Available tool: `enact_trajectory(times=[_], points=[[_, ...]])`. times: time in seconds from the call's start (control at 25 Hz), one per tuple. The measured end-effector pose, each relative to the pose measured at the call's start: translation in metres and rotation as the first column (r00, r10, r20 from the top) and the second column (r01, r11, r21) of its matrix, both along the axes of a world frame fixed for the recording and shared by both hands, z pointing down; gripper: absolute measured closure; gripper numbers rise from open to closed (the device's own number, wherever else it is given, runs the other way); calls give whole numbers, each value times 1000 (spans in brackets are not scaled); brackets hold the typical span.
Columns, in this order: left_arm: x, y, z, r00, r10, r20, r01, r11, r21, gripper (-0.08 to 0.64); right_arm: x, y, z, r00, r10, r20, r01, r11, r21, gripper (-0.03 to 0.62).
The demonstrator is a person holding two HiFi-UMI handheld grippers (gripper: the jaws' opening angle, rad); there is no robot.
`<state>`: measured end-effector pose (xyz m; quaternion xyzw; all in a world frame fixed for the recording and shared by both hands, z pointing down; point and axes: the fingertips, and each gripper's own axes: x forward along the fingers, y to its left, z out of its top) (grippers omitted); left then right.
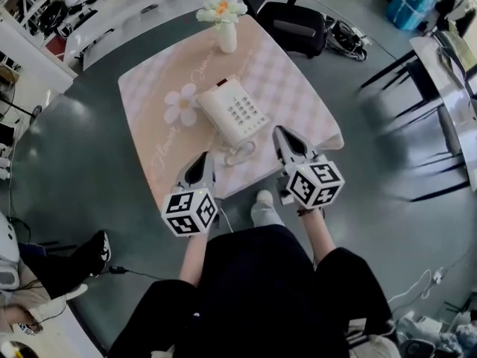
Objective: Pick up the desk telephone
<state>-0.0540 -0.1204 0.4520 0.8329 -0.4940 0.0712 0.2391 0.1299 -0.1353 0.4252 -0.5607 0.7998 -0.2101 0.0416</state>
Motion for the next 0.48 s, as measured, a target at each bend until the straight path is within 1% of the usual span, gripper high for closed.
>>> enact_trajectory(times=[0.16,0.28,0.36,0.48], points=[[7,-17,7,998,-55,-12,54,998,-41,561,6,-28,6,998,-61,0,61,998,-23,600],[14,-26,17,997,-78,-11,77,994,-81,561,8,-46,15,995,-103,0,103,994,-43,600],[18,-32,23,995,-95,-25,92,990,-110,561,11,-58,21,992,-129,0,128,990,-55,600],[20,-40,27,989,-139,-53,131,982,-134,560,14,-73,31,985,-171,-6,170,982,-82,600]])
